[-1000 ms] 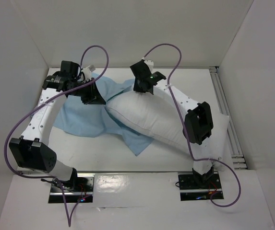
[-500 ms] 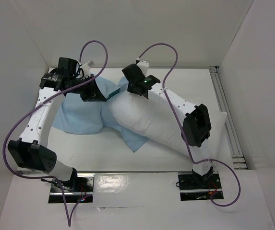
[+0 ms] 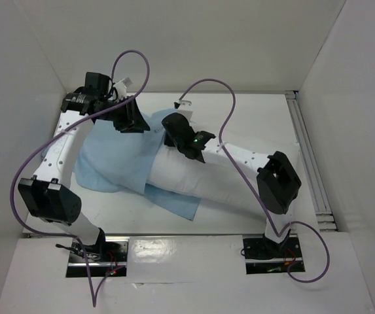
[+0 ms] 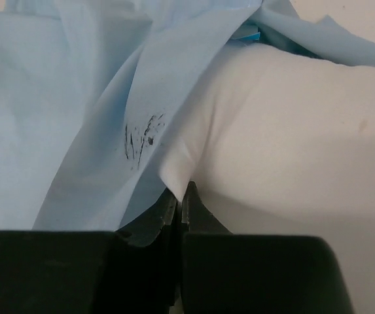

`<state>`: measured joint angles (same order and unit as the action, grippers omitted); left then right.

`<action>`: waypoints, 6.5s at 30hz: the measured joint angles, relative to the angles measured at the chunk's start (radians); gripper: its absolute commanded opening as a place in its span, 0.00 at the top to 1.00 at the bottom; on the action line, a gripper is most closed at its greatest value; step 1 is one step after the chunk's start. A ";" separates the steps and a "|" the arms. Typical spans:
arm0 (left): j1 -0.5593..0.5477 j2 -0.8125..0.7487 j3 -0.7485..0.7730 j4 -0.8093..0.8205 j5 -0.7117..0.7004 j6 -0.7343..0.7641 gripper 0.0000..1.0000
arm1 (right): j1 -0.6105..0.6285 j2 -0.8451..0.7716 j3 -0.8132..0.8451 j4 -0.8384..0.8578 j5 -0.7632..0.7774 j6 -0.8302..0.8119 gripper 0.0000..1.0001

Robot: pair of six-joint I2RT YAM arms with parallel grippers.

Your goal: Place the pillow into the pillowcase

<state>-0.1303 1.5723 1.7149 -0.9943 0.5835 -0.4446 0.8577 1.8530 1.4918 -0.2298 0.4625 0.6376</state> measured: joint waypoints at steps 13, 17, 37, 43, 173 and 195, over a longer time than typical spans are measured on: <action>-0.045 0.389 0.235 0.109 -0.137 -0.033 0.30 | -0.018 -0.085 -0.210 0.253 -0.073 0.009 1.00; -0.077 0.447 0.268 0.119 -0.156 -0.031 0.29 | -0.018 -0.089 -0.219 0.269 -0.075 0.016 1.00; -0.188 0.519 0.393 0.111 -0.241 -0.007 1.00 | -0.010 -0.109 -0.233 0.274 -0.040 0.008 1.00; -0.187 0.498 0.427 0.151 -0.104 -0.058 1.00 | 0.015 -0.161 -0.274 0.291 -0.003 -0.033 1.00; -0.288 0.332 0.254 0.126 -0.575 0.026 0.24 | -0.454 -0.533 -0.203 -0.408 0.005 -0.118 0.02; -0.309 0.437 0.530 -0.005 -0.629 0.017 1.00 | -0.394 -0.500 -0.405 -0.262 -0.031 -0.125 1.00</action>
<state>-0.4393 2.0090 2.2448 -0.9997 -0.0456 -0.4274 0.4633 1.3533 1.0870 -0.4919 0.4320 0.5129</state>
